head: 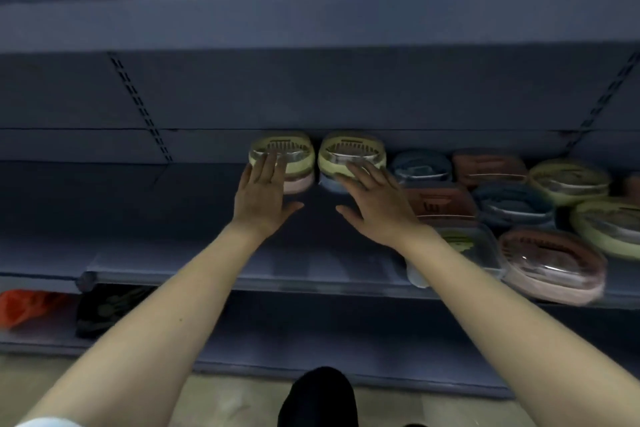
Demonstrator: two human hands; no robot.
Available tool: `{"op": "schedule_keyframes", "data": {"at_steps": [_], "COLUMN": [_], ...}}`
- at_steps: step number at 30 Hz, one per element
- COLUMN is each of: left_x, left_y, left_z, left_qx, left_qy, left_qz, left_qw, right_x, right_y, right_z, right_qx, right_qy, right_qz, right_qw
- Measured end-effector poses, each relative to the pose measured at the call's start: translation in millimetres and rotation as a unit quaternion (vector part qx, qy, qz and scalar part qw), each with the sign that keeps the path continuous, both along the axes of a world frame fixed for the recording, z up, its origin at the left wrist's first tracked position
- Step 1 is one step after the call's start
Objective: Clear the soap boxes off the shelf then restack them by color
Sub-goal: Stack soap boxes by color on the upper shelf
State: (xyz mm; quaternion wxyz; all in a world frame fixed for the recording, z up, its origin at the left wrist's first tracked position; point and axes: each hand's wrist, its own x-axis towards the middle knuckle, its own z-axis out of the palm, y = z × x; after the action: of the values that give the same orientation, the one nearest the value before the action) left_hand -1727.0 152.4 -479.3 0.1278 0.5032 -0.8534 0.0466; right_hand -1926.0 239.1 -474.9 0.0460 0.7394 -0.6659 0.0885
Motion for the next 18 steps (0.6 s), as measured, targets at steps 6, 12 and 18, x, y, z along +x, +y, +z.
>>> {"op": "schedule_keyframes", "data": {"at_steps": [6, 12, 18], "left_x": [0, -7, -13], "left_y": [-45, -80, -96], "left_z": [-14, -18, -20], "left_qx": [-0.074, -0.046, -0.057], "left_qy": [0.018, 0.002, -0.009], "left_qz": [-0.049, -0.044, -0.058], "left_qw": [0.996, 0.998, 0.997], "right_x": [-2, -4, -16], "right_y": [-37, -69, -87], "right_z": [-19, -23, -17], "right_qx": [-0.072, -0.052, -0.038], "right_qy": [0.026, 0.092, 0.116], "right_qz": [0.023, -0.014, -0.077], "right_qw": [0.997, 0.994, 0.989]}}
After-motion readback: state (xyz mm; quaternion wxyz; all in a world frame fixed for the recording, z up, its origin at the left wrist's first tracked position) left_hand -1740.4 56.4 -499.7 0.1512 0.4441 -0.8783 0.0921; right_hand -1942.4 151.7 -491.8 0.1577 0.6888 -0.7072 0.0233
